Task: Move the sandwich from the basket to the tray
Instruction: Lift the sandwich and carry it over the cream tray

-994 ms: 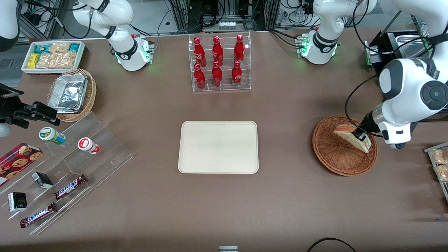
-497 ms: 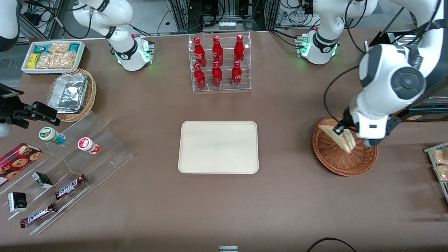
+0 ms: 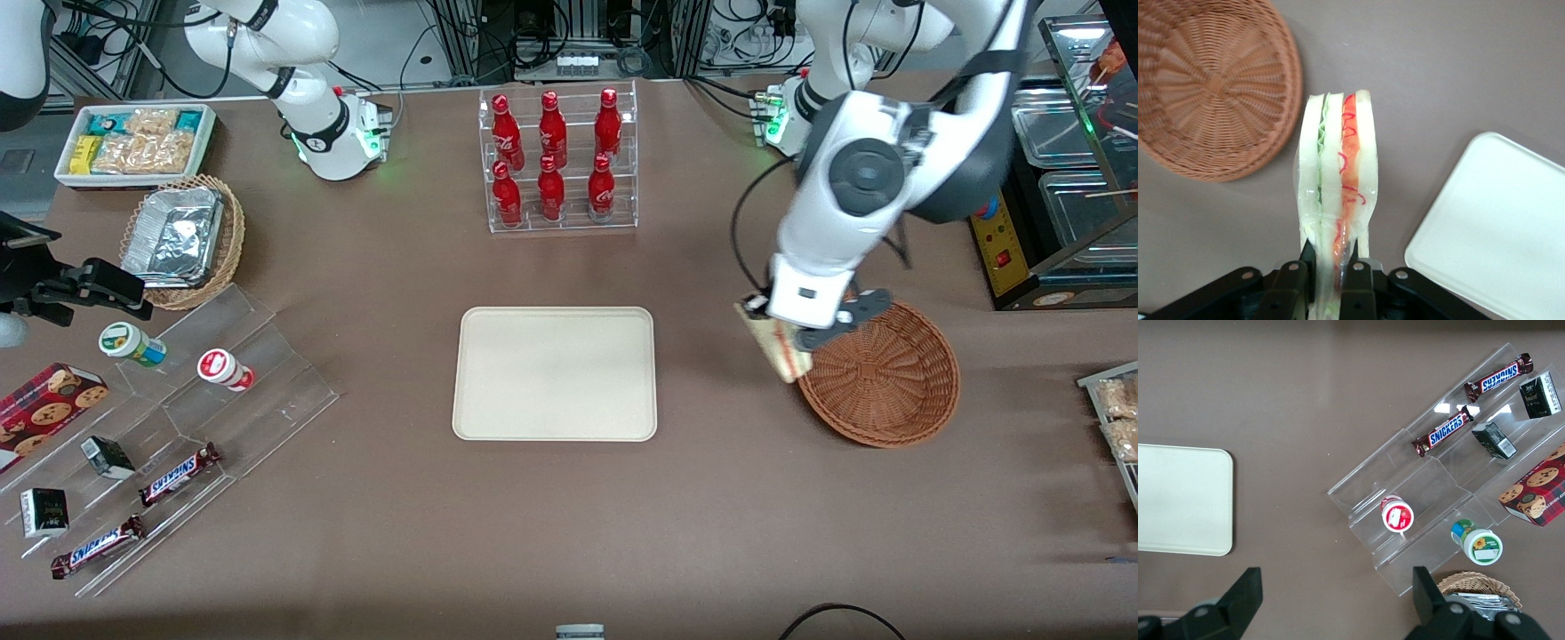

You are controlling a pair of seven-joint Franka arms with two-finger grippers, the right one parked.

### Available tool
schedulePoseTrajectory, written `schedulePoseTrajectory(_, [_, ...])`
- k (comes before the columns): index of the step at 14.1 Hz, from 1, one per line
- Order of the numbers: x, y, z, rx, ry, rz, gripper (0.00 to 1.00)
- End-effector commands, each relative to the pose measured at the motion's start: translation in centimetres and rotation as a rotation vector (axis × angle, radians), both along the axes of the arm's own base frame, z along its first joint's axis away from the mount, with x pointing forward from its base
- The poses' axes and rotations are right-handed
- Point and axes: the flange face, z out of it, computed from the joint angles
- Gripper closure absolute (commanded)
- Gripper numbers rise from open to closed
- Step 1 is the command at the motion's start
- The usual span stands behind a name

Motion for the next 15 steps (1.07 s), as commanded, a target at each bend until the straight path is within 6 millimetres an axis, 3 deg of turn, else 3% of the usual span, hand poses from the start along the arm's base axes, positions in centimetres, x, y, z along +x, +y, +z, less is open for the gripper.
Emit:
schedulePoseTrajectory(1, [-0.5,-5.1,-2.4,0.005,-0.026,-0.096,0.82])
schedulePoseTrajectory(4, [-1.5,-10.6,-6.4,-0.028,-0.070,-0.173,0.82])
schedulePoseTrajectory(7, [-2.8,-14.6,-10.1,-0.036,-0.075,-0.238,0.82])
schedulePoseTrajectory(9, [-2.5,-15.7,-11.5,-0.047,-0.084,-0.247,0.82])
schedulePoseTrajectory(11, [-3.4,-18.2,-13.0,-0.059,-0.102,-0.284,0.82])
schedulePoseTrajectory(15, [-3.2,-19.8,-16.2,-0.057,-0.114,-0.324,0.81])
